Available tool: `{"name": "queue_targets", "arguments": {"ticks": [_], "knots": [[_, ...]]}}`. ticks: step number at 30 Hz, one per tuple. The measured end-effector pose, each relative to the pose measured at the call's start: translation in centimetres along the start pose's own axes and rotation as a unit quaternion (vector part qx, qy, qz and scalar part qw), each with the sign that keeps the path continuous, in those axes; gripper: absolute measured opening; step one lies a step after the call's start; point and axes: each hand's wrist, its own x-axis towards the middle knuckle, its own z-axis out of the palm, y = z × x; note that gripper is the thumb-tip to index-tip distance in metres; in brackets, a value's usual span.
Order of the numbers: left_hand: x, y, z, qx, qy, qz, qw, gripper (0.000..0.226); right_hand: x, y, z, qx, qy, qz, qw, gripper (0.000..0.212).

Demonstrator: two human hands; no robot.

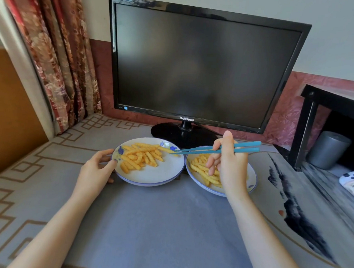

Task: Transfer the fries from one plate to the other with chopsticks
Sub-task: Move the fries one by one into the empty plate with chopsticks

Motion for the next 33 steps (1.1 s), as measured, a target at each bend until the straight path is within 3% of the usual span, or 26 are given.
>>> {"name": "queue_targets", "arguments": {"ticks": [11, 24, 33], "knots": [[0.0, 0.0, 0.0, -0.001, 0.000, -0.001, 1.000, 0.031, 0.3, -3.1, -3.3, 0.014, 0.034, -0.030, 0.999, 0.044], [0.1, -0.1, 0.0, -0.002, -0.002, 0.001, 1.000, 0.029, -0.6, -2.9, -15.4, -0.028, 0.092, -0.012, 0.995, 0.042], [0.3, -0.5, -0.1, 0.008, -0.004, 0.005, 1.000, 0.030, -1.0, -2.6, -15.4, -0.064, 0.056, 0.004, 0.996, 0.042]]}}
